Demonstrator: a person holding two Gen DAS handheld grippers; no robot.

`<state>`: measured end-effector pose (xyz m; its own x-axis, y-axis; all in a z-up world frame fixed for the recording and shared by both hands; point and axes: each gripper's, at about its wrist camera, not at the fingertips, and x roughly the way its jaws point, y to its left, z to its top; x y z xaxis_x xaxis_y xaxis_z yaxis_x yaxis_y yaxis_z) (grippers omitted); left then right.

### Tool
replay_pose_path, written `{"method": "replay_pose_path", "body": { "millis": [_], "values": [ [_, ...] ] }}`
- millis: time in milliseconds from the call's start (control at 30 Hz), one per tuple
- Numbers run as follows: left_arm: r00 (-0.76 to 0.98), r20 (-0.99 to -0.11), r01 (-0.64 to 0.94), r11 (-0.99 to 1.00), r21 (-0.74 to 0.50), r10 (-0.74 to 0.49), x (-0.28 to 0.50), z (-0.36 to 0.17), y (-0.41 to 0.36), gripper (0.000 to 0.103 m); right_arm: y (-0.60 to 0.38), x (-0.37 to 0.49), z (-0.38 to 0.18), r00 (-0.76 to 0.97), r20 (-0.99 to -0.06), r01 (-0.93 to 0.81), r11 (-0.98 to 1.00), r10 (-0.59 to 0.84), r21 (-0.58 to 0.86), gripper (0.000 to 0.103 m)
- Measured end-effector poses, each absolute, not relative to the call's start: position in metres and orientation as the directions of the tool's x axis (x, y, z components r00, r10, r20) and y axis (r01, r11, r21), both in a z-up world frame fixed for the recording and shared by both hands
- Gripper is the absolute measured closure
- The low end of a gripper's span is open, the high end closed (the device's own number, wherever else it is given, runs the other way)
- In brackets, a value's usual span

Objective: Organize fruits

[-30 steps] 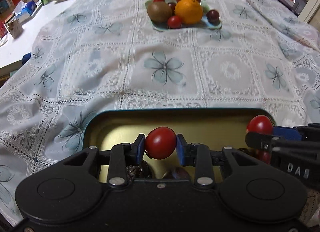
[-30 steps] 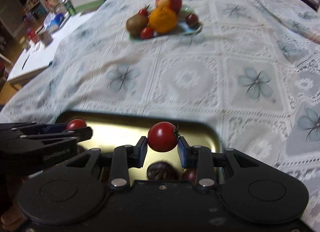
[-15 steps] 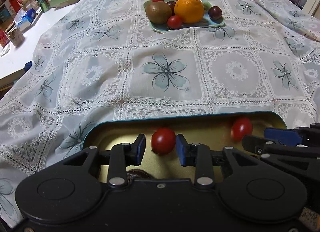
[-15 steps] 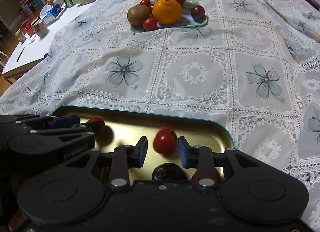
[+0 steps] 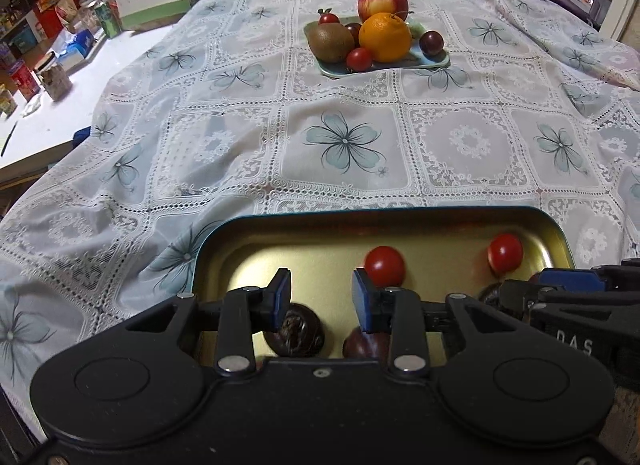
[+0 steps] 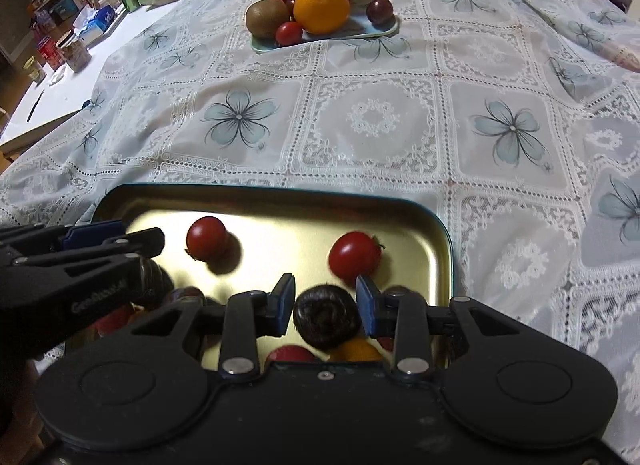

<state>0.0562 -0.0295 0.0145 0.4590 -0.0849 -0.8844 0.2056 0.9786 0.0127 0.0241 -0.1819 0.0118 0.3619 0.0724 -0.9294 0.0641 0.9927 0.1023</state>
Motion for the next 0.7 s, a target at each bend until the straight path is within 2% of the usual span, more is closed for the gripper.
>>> {"method": "replay_pose_path", "body": {
  "millis": [300,700],
  "values": [
    [0.473,-0.877,0.21,0.978,0.016,-0.087,0.028,0.016,-0.024,0.06,-0.176,-0.005,0.013,0.32,-0.947,0.033,0.998,0.031,0.044,0.067],
    [0.456,-0.886,0.179,0.984,-0.001,-0.084,0.002,0.008,-0.015,0.06,-0.161,-0.04,0.012,0.286,-0.957,-0.031,0.999,0.047,0.04,0.067]
  ]
}}
